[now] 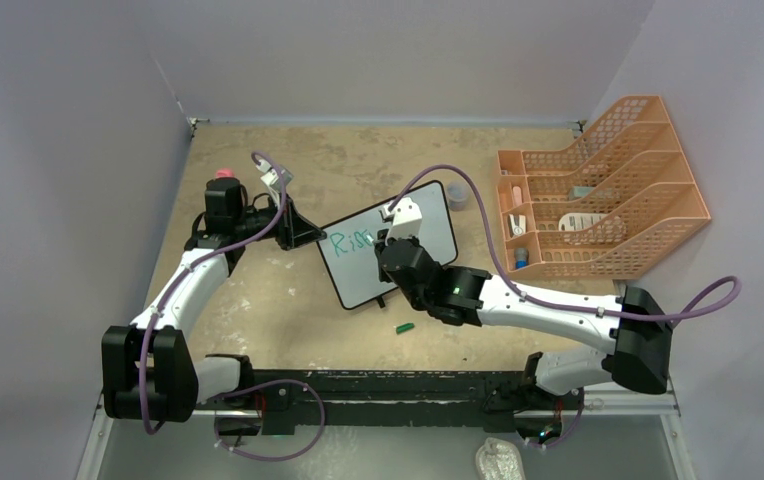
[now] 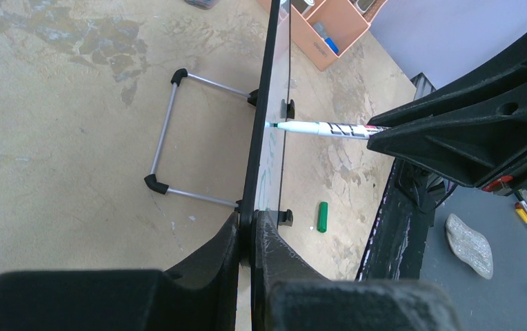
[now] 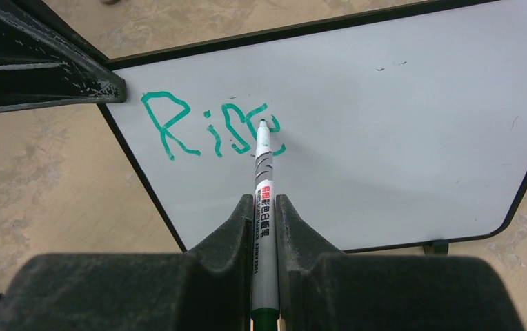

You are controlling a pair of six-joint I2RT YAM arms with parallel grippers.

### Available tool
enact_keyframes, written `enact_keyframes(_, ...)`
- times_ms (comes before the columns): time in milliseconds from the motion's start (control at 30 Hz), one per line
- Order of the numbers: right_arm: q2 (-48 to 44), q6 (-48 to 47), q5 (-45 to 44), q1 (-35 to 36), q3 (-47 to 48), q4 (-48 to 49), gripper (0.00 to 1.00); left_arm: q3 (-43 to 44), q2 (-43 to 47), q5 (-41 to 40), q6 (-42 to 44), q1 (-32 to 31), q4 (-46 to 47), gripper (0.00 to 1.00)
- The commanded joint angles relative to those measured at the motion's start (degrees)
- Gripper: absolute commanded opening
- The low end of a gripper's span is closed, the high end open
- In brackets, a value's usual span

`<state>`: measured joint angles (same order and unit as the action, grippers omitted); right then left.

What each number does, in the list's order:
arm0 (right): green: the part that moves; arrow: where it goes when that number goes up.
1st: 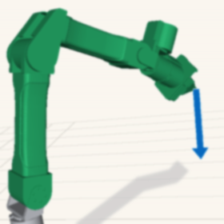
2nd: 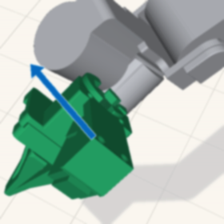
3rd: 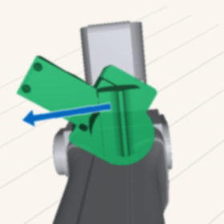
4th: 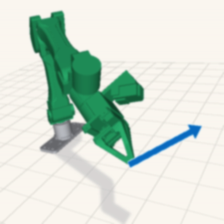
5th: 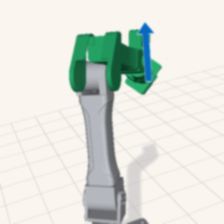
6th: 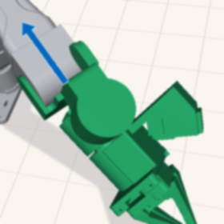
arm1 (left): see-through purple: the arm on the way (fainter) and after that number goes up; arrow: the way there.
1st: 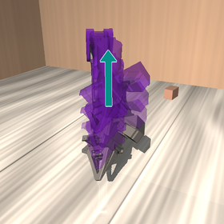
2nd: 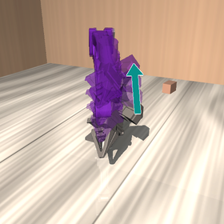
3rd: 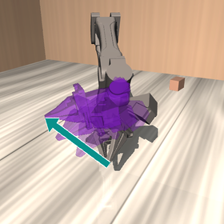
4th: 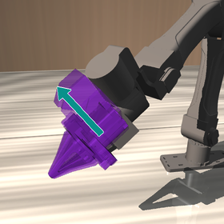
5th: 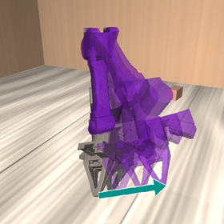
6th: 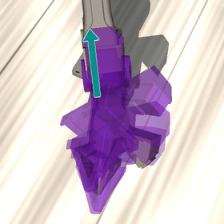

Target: Write a sentence on the whiteboard

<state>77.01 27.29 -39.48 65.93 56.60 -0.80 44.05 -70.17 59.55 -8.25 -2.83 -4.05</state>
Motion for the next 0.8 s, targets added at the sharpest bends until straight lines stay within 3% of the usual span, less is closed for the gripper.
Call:
enact_keyframes(0, -0.28, -0.74, -1.65, -0.34, 2.42, 2.33, 0.00, 1.74, -0.49, -1.45, 1.92, -0.26, -0.32, 0.00)
enact_keyframes(767, 0.06, -0.17, -3.14, -0.78, 3.27, 1.94, 0.00, 1.64, -0.24, -1.28, 1.83, -0.25, -0.21, 0.00)
